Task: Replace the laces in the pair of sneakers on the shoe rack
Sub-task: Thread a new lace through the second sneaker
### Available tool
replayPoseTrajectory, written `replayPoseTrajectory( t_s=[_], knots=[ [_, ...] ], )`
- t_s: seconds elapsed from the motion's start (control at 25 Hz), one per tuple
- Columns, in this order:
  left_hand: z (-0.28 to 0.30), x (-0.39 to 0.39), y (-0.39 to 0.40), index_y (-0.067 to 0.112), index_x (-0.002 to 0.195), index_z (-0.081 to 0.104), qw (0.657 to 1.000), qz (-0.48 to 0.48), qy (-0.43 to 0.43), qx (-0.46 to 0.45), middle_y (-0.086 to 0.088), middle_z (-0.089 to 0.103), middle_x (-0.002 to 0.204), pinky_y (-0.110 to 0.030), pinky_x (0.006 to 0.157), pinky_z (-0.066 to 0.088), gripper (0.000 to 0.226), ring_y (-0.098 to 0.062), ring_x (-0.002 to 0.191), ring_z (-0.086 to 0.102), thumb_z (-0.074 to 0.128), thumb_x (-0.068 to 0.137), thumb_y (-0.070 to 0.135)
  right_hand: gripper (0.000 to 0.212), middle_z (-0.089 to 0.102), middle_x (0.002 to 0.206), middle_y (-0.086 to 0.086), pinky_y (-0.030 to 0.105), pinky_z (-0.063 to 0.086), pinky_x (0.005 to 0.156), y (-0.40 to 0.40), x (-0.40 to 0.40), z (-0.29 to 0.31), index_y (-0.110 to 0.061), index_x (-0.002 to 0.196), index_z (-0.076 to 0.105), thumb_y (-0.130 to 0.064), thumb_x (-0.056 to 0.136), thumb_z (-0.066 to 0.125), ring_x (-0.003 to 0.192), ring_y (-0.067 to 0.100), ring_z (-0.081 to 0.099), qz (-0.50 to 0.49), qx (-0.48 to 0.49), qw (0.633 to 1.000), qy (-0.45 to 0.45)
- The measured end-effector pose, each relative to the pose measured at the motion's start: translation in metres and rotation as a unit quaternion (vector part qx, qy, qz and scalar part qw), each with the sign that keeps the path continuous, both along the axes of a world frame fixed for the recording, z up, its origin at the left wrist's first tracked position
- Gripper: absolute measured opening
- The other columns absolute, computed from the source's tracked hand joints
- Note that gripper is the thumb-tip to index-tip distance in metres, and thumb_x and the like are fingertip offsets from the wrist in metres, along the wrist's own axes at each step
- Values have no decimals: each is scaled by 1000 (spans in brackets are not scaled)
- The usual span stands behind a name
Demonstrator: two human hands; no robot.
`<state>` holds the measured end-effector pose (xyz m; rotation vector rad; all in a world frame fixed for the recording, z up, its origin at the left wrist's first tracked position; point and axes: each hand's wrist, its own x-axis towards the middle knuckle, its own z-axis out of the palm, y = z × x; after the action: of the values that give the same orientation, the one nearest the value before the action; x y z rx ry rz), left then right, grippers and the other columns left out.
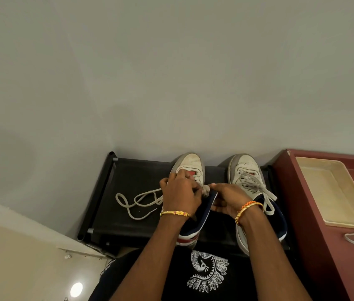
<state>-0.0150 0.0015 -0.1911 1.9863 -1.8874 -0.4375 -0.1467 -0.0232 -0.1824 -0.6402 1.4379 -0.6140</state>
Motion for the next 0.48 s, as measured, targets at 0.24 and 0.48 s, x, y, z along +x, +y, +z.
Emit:
replayPoseTrajectory(
  t_s=[0.24,0.48],
  knots=[
    [16,-5,15,21,90,69,979,-19,177,-103,7,62,102,-24,104,34,14,-5,98,55,61,84,31,21,64,79,9,33,52,70,2,6,-18,-13,71,59,1,86,54,76,24,61,-15,-140,978,153],
    [-11,-14,29,14,115,55,982,-64,62,164,-9,60,113,-37,94,48,41,-28,110,56,63,79,31,14,66,88,10,43,55,81,10,7,4,-15,85,49,-6,96,44,85,23,66,-105,-343,913,195]
  ],
)
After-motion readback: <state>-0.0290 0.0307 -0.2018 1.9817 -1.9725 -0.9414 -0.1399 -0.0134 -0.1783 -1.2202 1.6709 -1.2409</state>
